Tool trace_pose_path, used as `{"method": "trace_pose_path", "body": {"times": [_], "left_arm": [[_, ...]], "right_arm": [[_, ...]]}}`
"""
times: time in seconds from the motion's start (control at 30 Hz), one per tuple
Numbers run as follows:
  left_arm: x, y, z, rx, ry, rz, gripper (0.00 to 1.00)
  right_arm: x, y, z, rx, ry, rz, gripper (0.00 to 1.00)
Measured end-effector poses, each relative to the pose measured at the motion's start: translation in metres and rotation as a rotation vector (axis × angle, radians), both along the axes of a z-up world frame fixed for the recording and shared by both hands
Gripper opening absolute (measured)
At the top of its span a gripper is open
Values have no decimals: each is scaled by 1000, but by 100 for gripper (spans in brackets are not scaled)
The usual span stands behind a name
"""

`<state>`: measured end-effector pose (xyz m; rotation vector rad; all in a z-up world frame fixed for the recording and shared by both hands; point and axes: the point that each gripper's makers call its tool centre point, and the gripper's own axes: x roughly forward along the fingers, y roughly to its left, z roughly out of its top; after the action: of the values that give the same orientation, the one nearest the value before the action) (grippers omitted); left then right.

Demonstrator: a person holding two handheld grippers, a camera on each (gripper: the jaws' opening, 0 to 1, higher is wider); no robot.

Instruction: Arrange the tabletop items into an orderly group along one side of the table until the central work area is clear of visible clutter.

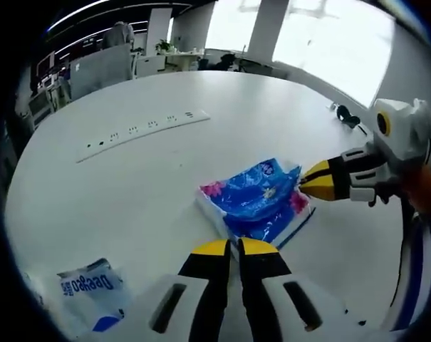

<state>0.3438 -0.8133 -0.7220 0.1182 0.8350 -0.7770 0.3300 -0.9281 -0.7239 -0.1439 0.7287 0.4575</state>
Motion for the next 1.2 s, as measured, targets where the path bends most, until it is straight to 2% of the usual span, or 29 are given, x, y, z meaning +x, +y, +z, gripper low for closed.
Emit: {"method": "trace_pose_path", "body": {"times": [0.47, 0.57, 0.67, 0.97, 1.2], "left_arm": [[1, 9, 0, 24, -12, 14, 6], [2, 10, -1, 34, -16, 15, 9], [2, 13, -2, 44, -26, 21, 17], [4, 19, 2, 51, -39, 33, 22], [6, 23, 11, 53, -63, 40, 31]], "right_arm": [[0, 5, 0, 8, 4, 8, 3], [1, 4, 1, 9, -3, 11, 4], [0, 2, 3, 12, -9, 6, 6], [-2, 3, 10, 47, -33, -12, 18], [-1, 6, 17, 72, -49, -15, 25]]}}
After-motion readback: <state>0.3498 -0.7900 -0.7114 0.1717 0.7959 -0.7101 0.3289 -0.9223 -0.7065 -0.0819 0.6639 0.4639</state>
